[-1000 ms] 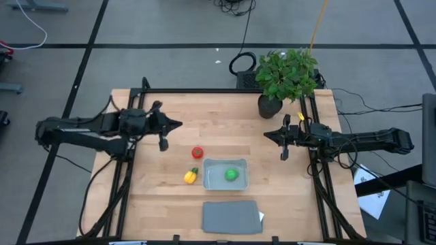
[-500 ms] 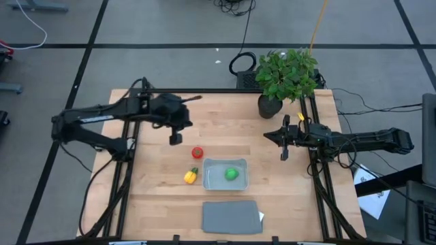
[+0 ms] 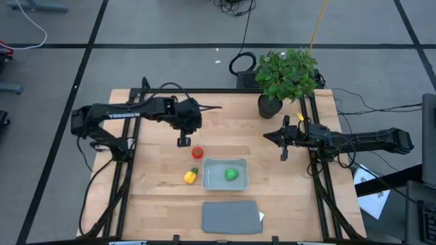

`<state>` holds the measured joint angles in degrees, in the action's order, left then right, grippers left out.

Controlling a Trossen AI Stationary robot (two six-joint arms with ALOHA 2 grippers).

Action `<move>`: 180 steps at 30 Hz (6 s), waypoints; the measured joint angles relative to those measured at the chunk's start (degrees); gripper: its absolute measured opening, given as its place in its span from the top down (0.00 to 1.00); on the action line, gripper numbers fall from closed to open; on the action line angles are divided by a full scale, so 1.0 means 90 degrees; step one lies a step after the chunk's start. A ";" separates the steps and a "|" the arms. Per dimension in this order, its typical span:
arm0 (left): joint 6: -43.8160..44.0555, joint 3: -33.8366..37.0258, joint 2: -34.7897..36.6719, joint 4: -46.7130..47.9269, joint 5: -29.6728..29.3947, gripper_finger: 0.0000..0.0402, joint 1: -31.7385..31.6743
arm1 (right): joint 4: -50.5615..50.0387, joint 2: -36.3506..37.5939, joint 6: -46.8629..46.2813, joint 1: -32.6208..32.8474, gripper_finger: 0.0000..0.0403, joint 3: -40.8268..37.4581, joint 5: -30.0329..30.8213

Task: Pick and placing Produce into tupperware
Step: Put the tomato into the bin

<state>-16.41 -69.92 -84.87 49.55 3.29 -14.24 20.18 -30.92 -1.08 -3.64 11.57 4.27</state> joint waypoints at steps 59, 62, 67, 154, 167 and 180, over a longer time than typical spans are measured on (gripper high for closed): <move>0.0572 -0.0233 -0.0861 0.0250 0.0154 0.10 0.1343 | -0.0236 -0.0004 -0.0141 0.0000 1.00 0.0000 -0.0005; 0.0528 -0.0003 -0.0860 -0.0042 0.0152 0.10 0.1348 | -0.0238 -0.0002 -0.0141 -0.0002 1.00 0.0000 -0.0005; 0.0527 0.0331 -0.0861 -0.0413 0.0199 0.10 0.1297 | -0.0233 -0.0003 -0.0141 -0.0002 1.00 0.0000 -0.0005; 0.0213 0.1366 -0.1529 -0.1533 -0.0066 0.33 0.0994 | -0.0160 -0.0253 0.0011 -0.0002 1.00 0.0000 0.0000; 0.0177 0.0940 -0.0833 -0.0785 -0.0260 0.35 0.0832 | 0.0016 -0.0376 0.0032 -0.0006 1.00 0.0005 0.0010; -0.0111 0.0029 -0.0775 -0.0202 -0.0258 0.39 0.0843 | 0.0112 -0.0437 0.0029 -0.0007 1.00 0.0002 0.0005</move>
<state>-17.41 -69.66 -91.84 47.73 0.97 -6.66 21.19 -34.85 -0.82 -3.70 11.60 4.32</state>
